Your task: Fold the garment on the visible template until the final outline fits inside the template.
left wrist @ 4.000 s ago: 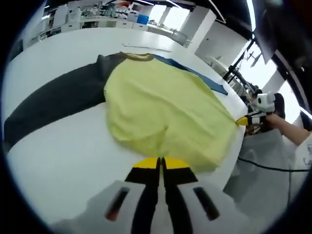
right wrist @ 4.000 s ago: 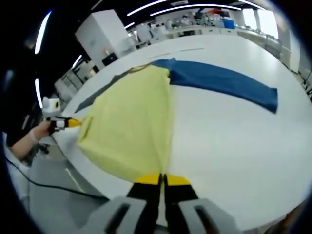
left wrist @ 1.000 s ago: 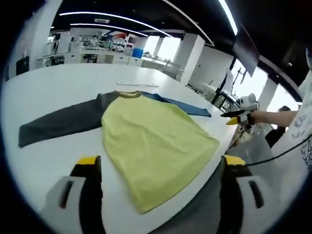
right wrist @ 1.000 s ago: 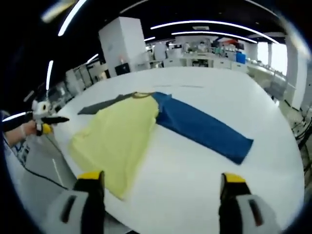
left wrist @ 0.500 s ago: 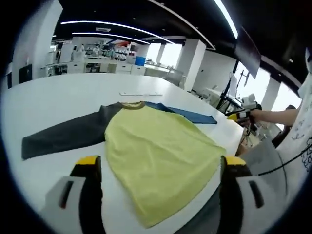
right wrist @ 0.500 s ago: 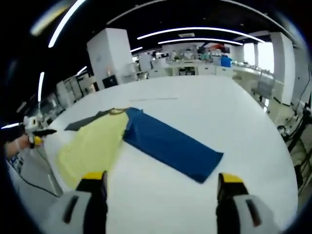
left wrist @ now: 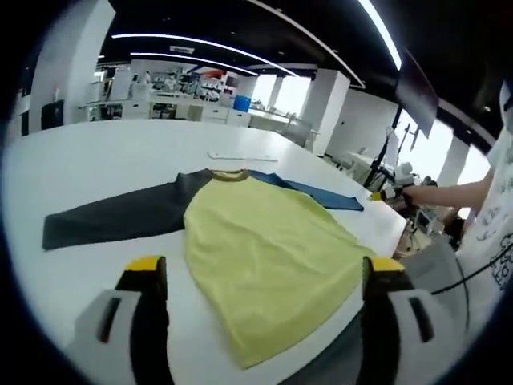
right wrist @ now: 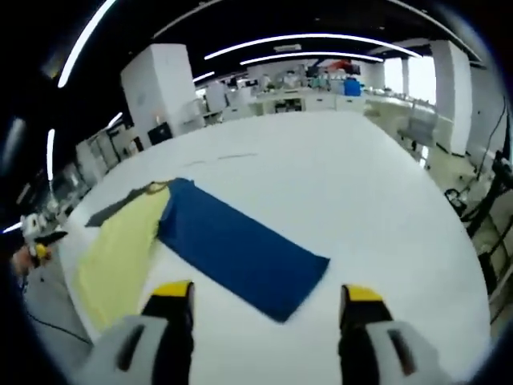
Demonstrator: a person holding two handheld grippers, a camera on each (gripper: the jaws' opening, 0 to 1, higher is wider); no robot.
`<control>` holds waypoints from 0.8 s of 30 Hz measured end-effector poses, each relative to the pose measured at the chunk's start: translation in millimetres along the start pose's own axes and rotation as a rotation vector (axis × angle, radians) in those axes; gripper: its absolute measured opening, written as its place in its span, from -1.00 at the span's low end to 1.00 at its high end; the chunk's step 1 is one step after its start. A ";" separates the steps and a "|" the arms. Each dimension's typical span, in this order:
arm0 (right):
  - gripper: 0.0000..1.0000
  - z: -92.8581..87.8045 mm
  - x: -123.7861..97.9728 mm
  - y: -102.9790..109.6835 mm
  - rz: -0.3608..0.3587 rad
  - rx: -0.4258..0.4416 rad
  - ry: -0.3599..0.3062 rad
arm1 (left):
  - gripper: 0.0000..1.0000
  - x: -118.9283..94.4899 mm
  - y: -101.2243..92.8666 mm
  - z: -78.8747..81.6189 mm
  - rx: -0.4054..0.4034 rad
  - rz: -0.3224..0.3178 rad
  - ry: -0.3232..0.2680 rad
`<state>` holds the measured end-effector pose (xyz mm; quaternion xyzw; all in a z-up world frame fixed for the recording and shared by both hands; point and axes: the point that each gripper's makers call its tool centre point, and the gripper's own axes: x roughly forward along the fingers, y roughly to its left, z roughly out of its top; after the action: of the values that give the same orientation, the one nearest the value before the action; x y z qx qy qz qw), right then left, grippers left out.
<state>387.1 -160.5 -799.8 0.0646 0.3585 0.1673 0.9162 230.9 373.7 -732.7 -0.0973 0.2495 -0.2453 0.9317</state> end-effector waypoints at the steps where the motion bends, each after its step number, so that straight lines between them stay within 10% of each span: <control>1: 0.42 -0.2 -1.0 0.7 -0.008 -0.014 0.010 | 0.98 0.0 0.1 -0.7 -0.003 0.002 0.001; 12: -0.34 -10.6 28.1 -40.8 -0.103 0.114 0.071 | 0.98 -2.8 -1.2 -10.5 -0.032 0.026 0.011; 24: -0.85 -13.2 26.4 -37.0 -0.123 0.190 0.074 | 0.98 0.1 0.2 -26.8 -0.057 0.043 0.053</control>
<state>405.9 -185.8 -835.1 0.1229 0.4094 0.0782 0.9007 217.3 372.2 -755.8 -0.1119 0.2832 -0.2203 0.9267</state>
